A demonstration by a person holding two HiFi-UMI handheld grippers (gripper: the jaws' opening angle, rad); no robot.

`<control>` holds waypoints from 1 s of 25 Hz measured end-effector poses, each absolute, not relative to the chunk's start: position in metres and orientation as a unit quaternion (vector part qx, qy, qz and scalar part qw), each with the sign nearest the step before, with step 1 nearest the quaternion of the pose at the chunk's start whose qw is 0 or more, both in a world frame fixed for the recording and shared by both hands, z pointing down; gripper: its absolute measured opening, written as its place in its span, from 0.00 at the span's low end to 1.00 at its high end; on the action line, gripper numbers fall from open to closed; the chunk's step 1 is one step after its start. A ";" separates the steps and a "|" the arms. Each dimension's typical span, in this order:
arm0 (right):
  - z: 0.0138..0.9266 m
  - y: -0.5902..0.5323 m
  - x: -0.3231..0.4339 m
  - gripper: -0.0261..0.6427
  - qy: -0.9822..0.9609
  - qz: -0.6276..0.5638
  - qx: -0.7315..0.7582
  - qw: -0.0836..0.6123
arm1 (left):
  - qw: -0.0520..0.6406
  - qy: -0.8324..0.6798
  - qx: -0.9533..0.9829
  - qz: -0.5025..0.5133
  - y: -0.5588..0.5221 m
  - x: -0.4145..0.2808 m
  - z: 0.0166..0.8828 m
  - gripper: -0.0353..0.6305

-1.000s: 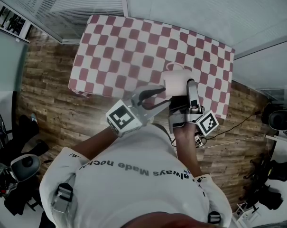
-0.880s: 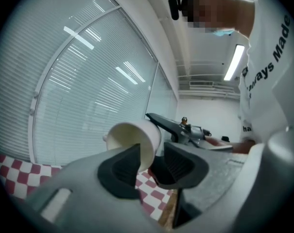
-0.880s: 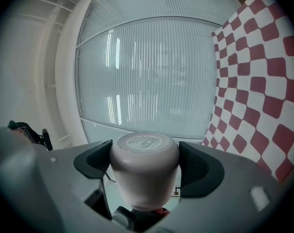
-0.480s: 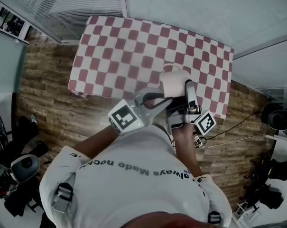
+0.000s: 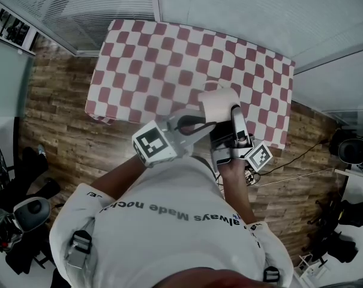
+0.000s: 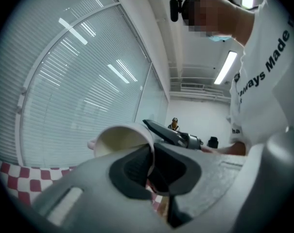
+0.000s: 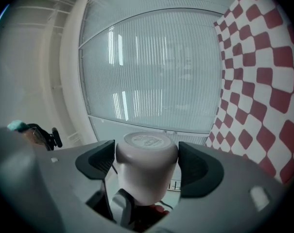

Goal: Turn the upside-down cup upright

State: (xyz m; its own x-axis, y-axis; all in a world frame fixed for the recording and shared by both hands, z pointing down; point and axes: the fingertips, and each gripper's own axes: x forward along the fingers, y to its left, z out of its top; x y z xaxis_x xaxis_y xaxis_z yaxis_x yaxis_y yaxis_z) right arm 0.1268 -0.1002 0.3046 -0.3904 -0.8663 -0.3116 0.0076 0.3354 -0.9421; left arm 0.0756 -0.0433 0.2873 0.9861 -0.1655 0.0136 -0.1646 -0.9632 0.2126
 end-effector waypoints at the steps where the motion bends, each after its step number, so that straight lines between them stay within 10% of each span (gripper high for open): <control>1: 0.304 -0.099 0.128 0.63 0.688 -0.475 -0.322 0.445 | 0.107 -0.085 0.991 0.001 -0.045 0.074 0.290 0.09; 10: 0.279 -0.088 0.132 0.64 0.812 -0.333 -0.377 0.296 | 0.109 -0.094 0.990 -0.002 -0.058 0.061 0.288 0.09; 25: 0.265 -0.068 0.082 0.70 0.897 0.095 -0.400 -0.162 | 0.104 -0.098 0.990 0.001 -0.063 0.057 0.290 0.09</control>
